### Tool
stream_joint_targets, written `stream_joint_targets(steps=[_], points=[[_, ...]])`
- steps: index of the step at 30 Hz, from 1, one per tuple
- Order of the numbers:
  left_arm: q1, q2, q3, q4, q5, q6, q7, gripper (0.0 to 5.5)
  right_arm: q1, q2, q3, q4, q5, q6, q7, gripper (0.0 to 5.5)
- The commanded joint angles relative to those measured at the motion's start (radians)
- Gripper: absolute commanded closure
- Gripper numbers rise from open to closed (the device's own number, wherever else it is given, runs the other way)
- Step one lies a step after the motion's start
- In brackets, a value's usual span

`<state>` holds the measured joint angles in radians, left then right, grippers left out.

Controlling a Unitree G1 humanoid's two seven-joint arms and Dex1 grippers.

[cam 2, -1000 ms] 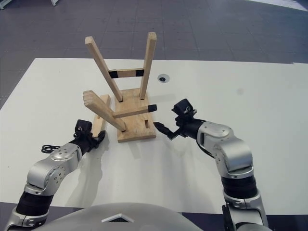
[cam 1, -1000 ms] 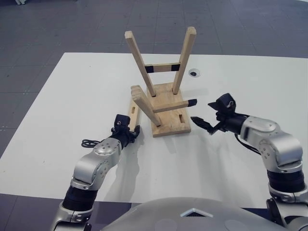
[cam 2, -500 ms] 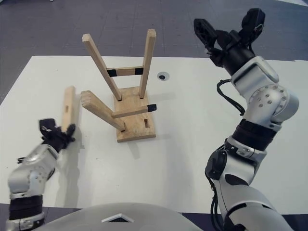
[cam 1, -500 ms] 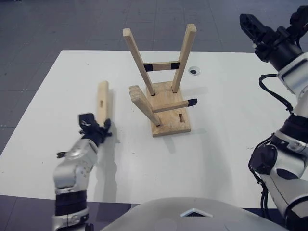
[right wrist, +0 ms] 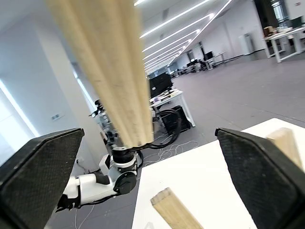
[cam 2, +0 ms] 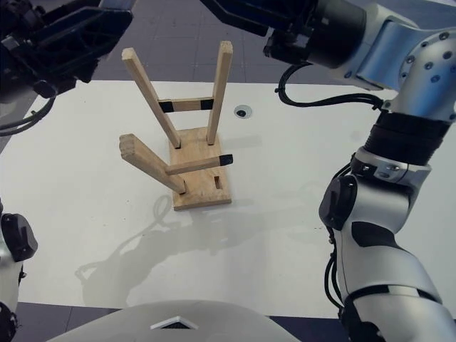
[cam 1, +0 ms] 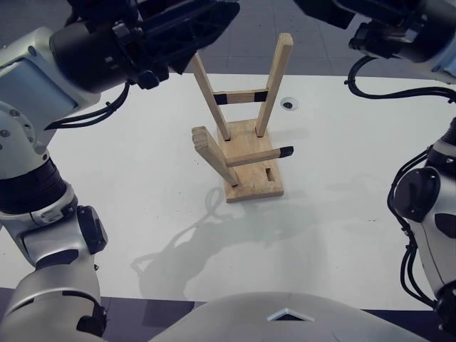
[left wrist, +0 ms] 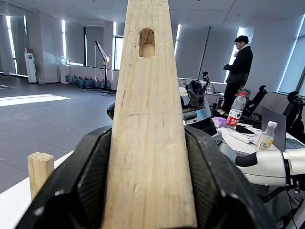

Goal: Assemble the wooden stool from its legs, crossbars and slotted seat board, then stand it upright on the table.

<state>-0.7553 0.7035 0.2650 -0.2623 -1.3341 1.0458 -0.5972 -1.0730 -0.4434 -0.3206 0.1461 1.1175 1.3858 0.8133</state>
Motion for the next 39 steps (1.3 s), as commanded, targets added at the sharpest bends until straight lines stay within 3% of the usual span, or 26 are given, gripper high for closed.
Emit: stream_joint_targets(steps=[1,7,23,32,39], points=[[-0.064,-0.018,-0.039,0.005,-0.028,0.019,-0.008,3.43,-0.031,-0.014,0.029,-0.018,0.026,0.003,0.033,0.42],[-0.067,-0.035,-0.071,0.006,-0.016,0.017,-0.025,3.43,-0.063,0.019,0.045,-0.033,0.051,-0.006,0.024,0.42],[-0.033,-0.064,-0.090,-0.031,-0.019,0.017,0.007,3.43,-0.092,0.037,0.066,-0.009,0.044,-0.017,0.014,3.29],[-0.020,-0.065,-0.096,-0.045,-0.001,0.008,0.023,3.43,-0.105,0.031,0.071,0.014,0.044,-0.020,0.026,3.32],[-0.037,-0.054,-0.070,-0.028,-0.059,0.020,0.017,2.31,-0.106,0.017,0.079,0.032,0.026,-0.033,0.048,3.41]])
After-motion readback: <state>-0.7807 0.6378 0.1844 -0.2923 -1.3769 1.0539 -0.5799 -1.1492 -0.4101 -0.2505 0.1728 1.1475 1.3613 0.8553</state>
